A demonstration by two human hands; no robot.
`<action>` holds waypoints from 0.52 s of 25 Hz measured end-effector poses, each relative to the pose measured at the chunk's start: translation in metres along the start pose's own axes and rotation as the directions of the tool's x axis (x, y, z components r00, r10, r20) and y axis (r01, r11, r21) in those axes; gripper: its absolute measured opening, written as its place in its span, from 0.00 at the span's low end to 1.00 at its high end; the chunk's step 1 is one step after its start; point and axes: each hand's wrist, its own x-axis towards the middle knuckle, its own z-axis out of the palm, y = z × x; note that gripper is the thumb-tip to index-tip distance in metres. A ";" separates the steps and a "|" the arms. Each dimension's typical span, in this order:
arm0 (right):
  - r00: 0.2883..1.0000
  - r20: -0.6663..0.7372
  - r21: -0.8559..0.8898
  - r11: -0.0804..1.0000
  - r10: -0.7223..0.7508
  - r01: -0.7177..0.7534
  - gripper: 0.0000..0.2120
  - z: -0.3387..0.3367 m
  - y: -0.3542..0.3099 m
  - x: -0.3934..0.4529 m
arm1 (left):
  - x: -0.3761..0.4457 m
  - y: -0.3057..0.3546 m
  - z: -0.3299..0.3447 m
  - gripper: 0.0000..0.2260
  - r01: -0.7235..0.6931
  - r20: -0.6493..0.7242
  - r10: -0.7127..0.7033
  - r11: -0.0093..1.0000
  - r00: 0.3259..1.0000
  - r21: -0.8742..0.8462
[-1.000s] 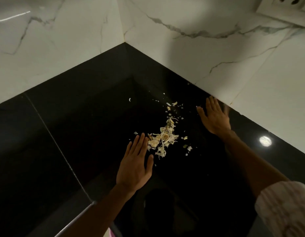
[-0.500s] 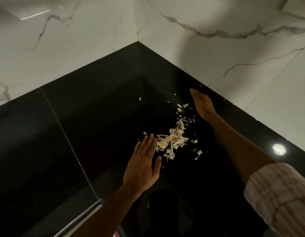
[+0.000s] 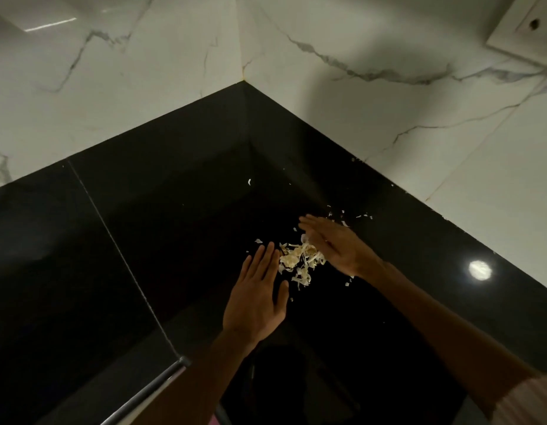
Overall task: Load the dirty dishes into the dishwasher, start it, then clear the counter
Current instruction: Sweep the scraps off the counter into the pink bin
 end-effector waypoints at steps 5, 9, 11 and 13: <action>0.739 -0.453 0.098 0.851 0.499 -0.515 0.33 0.026 -0.002 -0.072 | -0.001 -0.001 -0.002 0.28 -0.005 0.018 0.005 1.000 1.000 0.002; 0.756 -0.353 -0.088 0.785 0.550 -0.613 0.33 0.050 -0.027 -0.063 | -0.001 0.001 -0.001 0.28 0.005 0.016 -0.005 1.000 1.000 0.013; 0.746 -0.373 -0.119 0.768 0.552 -0.629 0.33 0.051 -0.032 -0.057 | -0.002 0.001 -0.001 0.28 0.004 0.000 -0.004 1.000 1.000 0.006; 0.728 -0.396 -0.112 0.758 0.559 -0.643 0.34 0.052 -0.031 -0.057 | -0.002 0.001 0.000 0.27 -0.003 -0.003 0.003 1.000 1.000 -0.014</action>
